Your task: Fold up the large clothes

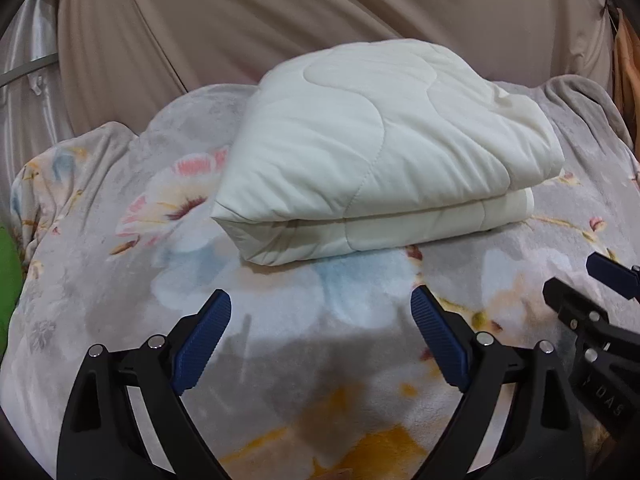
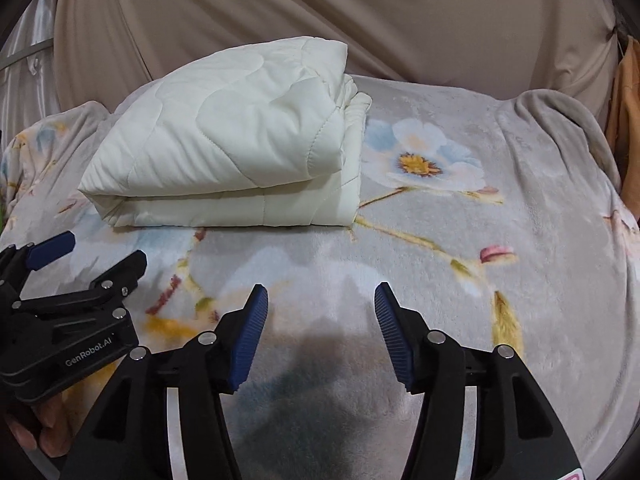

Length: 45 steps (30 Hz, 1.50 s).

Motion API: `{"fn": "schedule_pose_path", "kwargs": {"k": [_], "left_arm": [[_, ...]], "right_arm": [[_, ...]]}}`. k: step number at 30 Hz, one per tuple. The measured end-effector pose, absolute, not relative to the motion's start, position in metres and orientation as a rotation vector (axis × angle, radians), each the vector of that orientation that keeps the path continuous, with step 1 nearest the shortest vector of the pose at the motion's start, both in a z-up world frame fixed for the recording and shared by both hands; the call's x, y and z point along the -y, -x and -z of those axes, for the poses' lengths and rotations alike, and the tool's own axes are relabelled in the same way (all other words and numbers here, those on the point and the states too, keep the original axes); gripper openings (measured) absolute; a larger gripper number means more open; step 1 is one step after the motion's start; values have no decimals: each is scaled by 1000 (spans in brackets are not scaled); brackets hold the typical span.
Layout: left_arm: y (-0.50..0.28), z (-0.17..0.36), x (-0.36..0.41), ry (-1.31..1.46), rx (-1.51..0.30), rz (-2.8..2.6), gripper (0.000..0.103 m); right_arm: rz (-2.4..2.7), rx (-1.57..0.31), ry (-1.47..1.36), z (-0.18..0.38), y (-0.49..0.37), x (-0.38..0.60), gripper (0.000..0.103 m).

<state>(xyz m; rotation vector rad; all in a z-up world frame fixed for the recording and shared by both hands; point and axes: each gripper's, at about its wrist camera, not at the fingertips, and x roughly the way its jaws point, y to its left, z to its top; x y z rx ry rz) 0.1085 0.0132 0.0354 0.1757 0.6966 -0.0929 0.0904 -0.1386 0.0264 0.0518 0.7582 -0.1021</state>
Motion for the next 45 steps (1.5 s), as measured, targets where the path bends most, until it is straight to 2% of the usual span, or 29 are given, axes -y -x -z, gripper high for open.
{"fn": "schedule_pose_path", "kwargs": {"k": [9,45], "left_arm": [[-103,-35,-9,-202,-669,73,92],[-105,-31,-10,-223,-683,67,92]], "right_arm": [[97,-752,-23,-25,-87,126,59],[113,-762,-19,-20,-89,125,60]]}}
